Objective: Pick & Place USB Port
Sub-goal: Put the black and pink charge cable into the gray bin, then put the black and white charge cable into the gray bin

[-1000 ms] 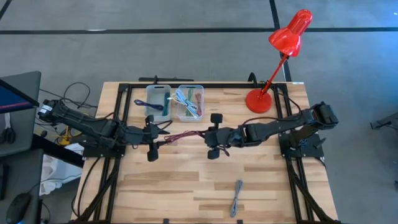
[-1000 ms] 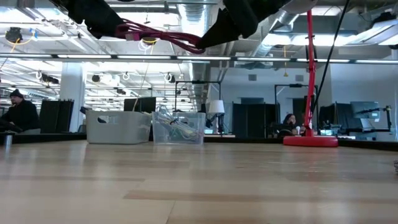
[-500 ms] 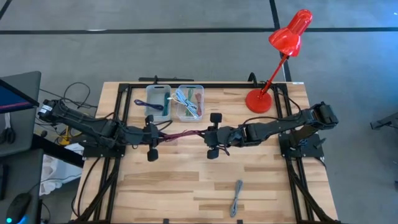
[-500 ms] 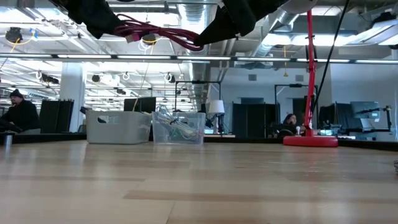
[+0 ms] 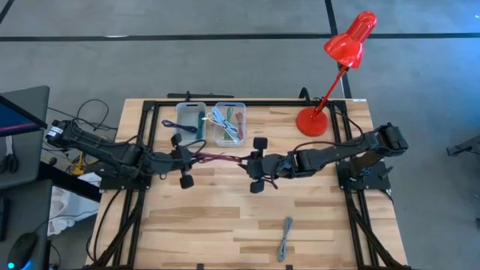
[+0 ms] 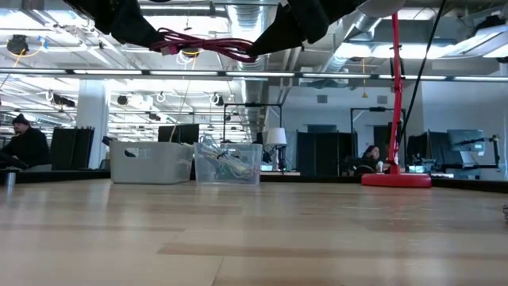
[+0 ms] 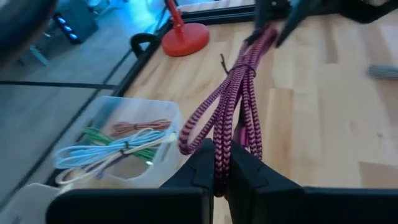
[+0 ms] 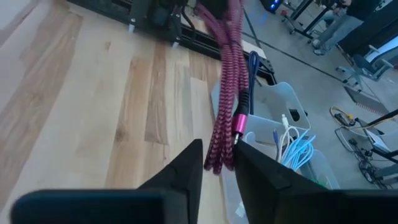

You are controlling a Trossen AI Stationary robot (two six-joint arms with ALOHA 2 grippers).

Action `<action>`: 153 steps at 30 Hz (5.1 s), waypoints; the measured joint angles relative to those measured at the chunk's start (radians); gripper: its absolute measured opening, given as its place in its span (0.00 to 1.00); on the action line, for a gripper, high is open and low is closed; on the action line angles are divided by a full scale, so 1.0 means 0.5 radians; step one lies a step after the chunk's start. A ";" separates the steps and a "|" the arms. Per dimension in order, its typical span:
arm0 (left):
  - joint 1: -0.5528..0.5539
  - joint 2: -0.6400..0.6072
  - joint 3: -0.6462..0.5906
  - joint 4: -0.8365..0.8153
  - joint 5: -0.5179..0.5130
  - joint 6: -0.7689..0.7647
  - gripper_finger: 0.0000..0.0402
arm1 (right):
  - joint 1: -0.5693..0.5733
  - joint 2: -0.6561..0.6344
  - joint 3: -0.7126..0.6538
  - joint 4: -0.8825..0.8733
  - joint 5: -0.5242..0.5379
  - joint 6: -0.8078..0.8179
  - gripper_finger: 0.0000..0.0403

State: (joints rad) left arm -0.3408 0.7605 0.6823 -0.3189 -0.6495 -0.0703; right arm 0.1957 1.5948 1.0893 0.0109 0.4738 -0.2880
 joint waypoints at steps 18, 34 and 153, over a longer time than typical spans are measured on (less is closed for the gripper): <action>0.356 -0.042 0.001 -0.352 -0.310 -0.027 0.03 | 0.380 -0.479 0.002 -0.597 0.049 0.191 0.24; 0.852 -0.012 -0.040 -0.807 -0.573 -0.598 0.03 | 0.746 -0.768 0.001 -0.762 0.242 0.334 0.24; 0.594 -0.008 -0.519 1.373 1.413 -0.146 0.29 | 0.226 -0.083 0.000 -0.763 0.154 0.712 0.00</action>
State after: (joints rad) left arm -0.0438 0.7567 0.4229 0.3676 0.0570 -0.1432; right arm 0.3087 1.5532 1.0893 -0.3708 0.5509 0.0681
